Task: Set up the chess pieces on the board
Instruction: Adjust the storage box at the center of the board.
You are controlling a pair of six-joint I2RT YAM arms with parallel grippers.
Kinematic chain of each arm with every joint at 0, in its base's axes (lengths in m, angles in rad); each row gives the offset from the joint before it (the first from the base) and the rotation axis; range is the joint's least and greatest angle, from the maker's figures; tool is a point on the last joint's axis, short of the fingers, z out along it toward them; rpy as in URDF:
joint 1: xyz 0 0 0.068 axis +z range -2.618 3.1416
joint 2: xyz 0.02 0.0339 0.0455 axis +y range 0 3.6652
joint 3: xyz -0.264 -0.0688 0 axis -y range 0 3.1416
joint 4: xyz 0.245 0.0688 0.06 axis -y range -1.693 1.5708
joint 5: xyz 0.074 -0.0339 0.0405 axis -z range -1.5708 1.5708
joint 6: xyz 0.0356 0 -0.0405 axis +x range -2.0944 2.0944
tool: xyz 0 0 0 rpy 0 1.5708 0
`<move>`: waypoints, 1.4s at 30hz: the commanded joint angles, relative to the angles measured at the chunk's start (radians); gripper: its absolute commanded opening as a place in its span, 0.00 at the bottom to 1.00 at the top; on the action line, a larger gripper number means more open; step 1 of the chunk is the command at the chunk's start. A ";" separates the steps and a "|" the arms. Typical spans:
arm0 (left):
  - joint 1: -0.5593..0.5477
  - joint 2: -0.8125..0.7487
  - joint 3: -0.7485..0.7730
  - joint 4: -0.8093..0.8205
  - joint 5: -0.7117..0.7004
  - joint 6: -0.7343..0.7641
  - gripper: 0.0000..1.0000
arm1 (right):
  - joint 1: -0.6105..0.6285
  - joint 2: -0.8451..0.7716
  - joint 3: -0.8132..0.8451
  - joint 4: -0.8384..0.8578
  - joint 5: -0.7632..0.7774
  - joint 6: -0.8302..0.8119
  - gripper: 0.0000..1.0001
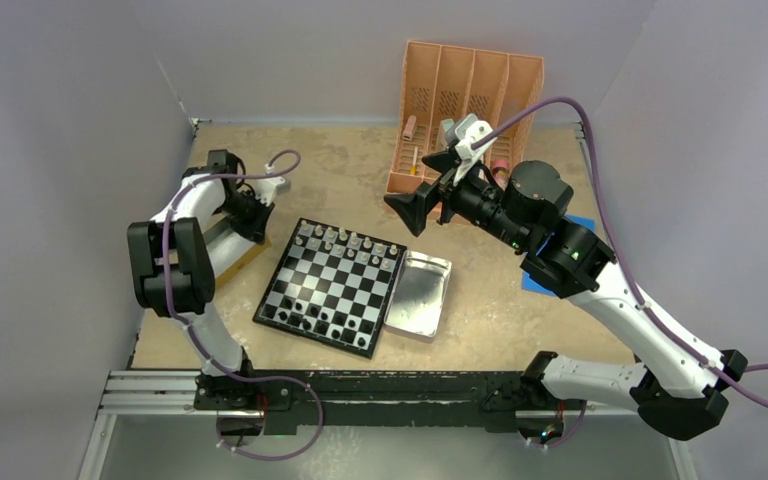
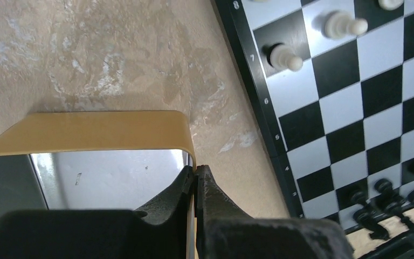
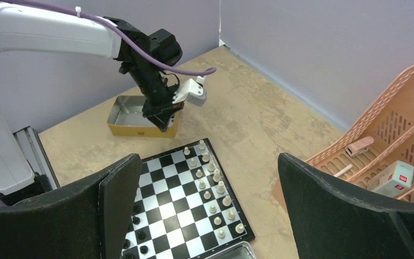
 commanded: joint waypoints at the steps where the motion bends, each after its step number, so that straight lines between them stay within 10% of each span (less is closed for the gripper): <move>1: -0.013 0.045 0.045 0.078 -0.016 -0.202 0.00 | 0.004 -0.023 0.002 0.056 0.000 0.004 0.99; 42: -0.105 0.156 0.203 0.078 0.009 -0.624 0.00 | 0.004 -0.086 -0.066 0.075 0.002 -0.002 0.99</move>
